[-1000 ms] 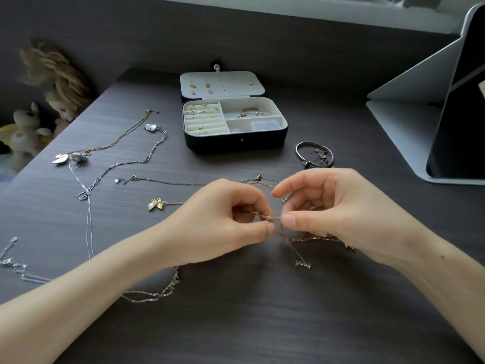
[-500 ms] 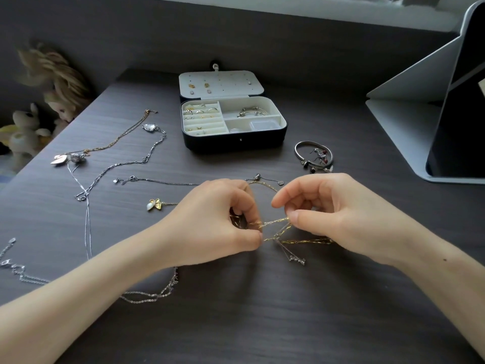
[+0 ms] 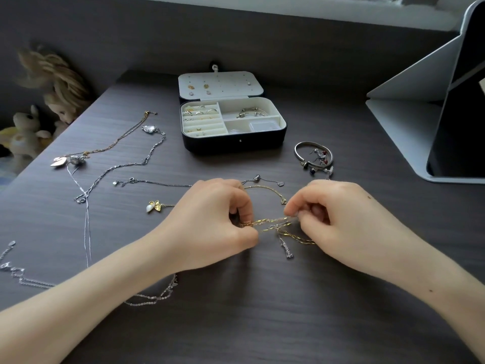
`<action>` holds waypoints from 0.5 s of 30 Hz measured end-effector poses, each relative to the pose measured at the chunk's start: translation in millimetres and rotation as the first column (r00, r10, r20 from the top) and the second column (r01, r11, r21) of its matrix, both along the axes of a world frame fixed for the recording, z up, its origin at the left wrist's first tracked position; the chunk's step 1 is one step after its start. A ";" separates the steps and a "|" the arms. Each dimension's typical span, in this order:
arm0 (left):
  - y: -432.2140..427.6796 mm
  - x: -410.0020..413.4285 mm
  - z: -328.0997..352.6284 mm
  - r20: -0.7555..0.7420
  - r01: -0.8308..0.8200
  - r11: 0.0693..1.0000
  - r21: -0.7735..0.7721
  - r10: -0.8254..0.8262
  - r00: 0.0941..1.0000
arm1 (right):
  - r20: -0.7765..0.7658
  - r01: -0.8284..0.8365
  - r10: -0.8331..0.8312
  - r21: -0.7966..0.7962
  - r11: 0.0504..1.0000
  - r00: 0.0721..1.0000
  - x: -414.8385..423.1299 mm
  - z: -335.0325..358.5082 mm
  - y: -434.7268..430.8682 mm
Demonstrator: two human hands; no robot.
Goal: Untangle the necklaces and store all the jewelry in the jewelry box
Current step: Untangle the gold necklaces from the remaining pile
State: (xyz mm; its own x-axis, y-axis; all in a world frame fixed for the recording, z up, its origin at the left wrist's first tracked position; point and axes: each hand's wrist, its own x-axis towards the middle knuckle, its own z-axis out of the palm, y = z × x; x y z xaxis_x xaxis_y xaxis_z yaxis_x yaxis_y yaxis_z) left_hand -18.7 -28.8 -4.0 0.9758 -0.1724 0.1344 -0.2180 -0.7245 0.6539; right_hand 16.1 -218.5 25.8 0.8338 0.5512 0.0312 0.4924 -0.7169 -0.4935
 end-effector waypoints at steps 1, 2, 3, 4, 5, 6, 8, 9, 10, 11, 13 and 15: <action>0.3 0.3 -0.6 -0.001 -0.010 1.000 -0.018 0.010 1.000 | -0.038 0.020 -0.019 0.021 1.000 0.999 -0.4 0.9 0.4; 0.3 0.3 -0.4 -0.003 -0.017 0.999 -0.039 0.017 1.000 | -0.093 0.044 -0.040 0.049 0.998 0.995 0.0 2.0 0.7; 0.4 0.5 -0.8 -0.005 -0.023 0.998 -0.056 0.023 1.000 | -0.155 0.070 -0.056 0.086 0.994 0.986 0.6 3.1 0.8; 0.1 0.4 -0.7 -0.008 -0.030 0.997 -0.068 0.030 1.000 | -0.218 0.095 -0.066 0.129 0.987 0.974 1.5 4.3 0.6; -0.2 0.4 -1.0 -0.009 -0.039 0.996 -0.078 0.038 0.999 | -0.280 0.117 -0.062 0.185 0.976 0.958 2.2 5.1 0.6; -0.6 0.3 -1.5 -0.007 -0.045 0.995 -0.087 0.045 0.999 | -0.345 0.138 -0.043 0.256 0.957 0.938 2.4 5.6 0.8; -1.6 -0.4 -2.3 0.013 -0.041 0.994 -0.101 0.043 0.999 | -0.450 0.186 0.014 0.397 0.899 0.893 2.7 5.8 1.0; -2.0 -0.9 -3.1 0.031 -0.033 0.994 -0.101 0.036 0.999 | -0.476 0.206 0.034 0.443 0.872 0.879 3.3 5.5 1.0; -2.3 -1.3 -3.7 0.049 -0.022 0.996 -0.089 0.027 0.998 | -0.489 0.217 0.055 0.481 0.849 0.871 3.7 5.7 0.9; -2.4 -1.4 -4.4 0.067 -0.012 0.997 -0.070 0.017 0.998 | -0.494 0.217 0.081 0.516 0.828 0.865 4.5 5.8 0.7; -2.6 -1.8 -5.0 0.098 0.001 0.999 -0.046 0.003 0.995 | -0.505 0.203 0.143 0.568 0.798 0.851 6.7 4.7 -1.1; -2.7 -2.0 -5.3 0.124 0.009 0.999 -0.037 -0.004 0.992 | -0.534 0.205 0.193 0.597 0.776 0.823 9.0 3.2 -3.6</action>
State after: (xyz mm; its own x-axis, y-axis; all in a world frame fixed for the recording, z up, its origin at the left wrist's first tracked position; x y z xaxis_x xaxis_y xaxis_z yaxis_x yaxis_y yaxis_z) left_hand -20.7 -31.5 -9.3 0.9500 -0.1715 0.2610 -0.3041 -0.6981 0.6482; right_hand 25.1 -222.0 29.0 0.8158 0.5701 -0.0972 -0.0025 -0.1646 -0.9864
